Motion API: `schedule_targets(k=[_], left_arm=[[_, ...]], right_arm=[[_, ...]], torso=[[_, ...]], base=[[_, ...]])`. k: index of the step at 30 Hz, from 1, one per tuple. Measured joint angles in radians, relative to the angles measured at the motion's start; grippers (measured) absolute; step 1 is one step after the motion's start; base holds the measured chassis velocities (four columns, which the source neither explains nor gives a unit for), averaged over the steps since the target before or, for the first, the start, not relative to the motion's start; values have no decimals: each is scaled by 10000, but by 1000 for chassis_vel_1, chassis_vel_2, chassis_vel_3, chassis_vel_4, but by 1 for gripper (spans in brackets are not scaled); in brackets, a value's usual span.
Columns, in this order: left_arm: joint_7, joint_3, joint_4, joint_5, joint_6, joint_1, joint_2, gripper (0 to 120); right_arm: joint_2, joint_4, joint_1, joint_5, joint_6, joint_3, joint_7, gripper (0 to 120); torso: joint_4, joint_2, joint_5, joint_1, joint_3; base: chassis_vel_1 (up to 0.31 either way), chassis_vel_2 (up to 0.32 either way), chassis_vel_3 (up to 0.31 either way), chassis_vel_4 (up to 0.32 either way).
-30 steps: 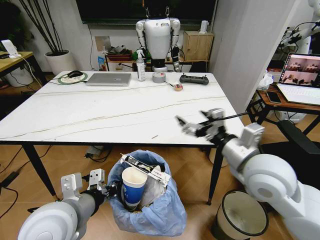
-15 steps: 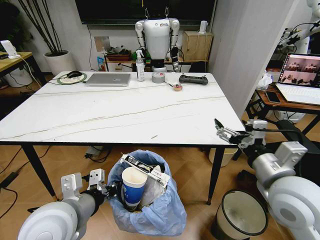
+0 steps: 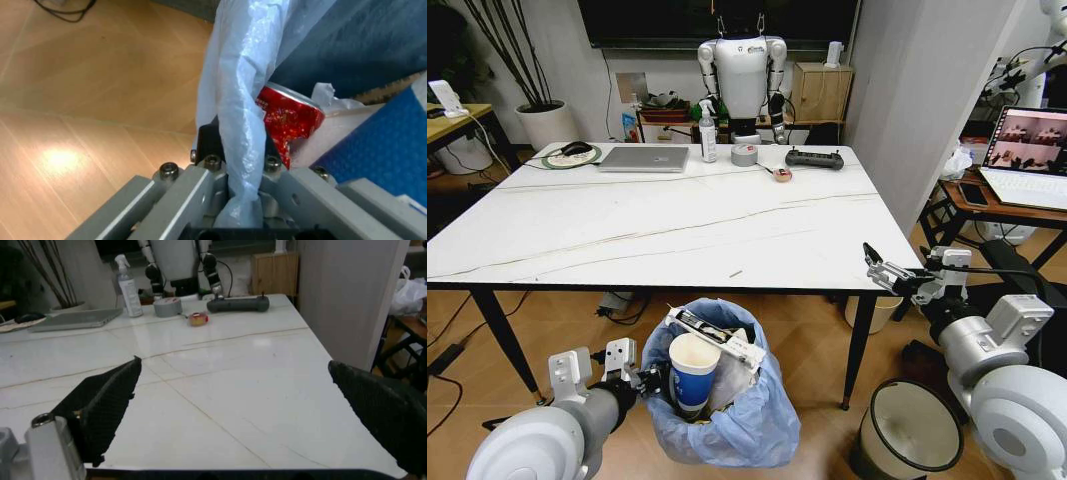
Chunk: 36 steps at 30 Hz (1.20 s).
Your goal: Pick up the trash bin and place the trash from the table into it.
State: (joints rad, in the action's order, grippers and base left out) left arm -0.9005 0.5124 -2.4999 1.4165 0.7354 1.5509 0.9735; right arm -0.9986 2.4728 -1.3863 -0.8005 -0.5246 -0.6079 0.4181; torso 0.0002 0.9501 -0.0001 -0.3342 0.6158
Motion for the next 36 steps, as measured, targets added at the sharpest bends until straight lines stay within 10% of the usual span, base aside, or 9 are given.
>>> schedule_targets(k=[36], left_arm=[[76,17,0,-410,0,155,136,0]], right_arm=[[-585,241,-450,627,2,-244,-403,100]], torso=[[0,-276,1,149,-136]], base=[[0,0,0,0]])
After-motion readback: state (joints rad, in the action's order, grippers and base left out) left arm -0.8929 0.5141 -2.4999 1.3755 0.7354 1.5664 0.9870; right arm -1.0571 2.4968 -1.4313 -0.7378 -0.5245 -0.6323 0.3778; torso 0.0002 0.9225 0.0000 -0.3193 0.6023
